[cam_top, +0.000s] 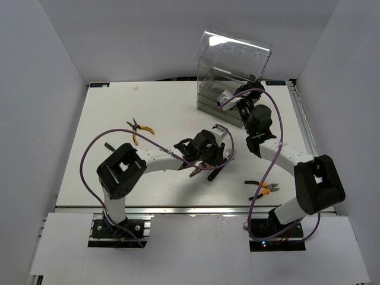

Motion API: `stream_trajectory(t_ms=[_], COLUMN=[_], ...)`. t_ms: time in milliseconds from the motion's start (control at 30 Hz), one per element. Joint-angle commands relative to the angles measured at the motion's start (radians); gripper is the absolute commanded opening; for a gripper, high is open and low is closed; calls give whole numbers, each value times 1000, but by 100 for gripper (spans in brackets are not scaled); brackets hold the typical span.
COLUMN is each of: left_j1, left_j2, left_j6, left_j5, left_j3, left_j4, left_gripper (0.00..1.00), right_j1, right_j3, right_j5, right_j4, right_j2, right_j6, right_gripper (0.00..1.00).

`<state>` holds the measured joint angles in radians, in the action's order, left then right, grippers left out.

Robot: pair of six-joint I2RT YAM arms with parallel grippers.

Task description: Sort the tools into containers

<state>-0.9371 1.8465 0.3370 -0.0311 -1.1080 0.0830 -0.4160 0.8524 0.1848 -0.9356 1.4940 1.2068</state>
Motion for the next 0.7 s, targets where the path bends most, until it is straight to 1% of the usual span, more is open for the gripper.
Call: stream_trajectory(t_ms=[0,33,133,200,333,533,600,667], left_j1=[-2,-3,-8,-11,-23,-54,-57,-55], left_j2=[35,39,52,69,153,249,249,238], left_j6=[-39,-38,-39,-46,-44,-62,-66,-72], left_j5=[-165,-168,-161,-151,-124,16,75,88], left_j3=[-72,-78,-91,-108,-179,-289,-288,-277], left_j4=[-46,-48,-49,-68,-86,-195,-203,-203], left_gripper=[44,50,53,53,52,53,53,53], right_j1=[-4,-3,-3,-3,-4,-4,-4,-4], right_j3=[-12,-10,-16,-18,-16,-18,-21,-18], right_j5=[28,28,27,27,28,27,27,27], right_j4=[-54,-52,-52,-52,-51,-51,-51,-51], right_j2=[-15,-17,-20,-21,-18,-23,-21,-23], right_j6=[-13,-15,-15,-13,-16,-24,-26,-27], right_gripper=[89,89,89,89,89,89,89,89])
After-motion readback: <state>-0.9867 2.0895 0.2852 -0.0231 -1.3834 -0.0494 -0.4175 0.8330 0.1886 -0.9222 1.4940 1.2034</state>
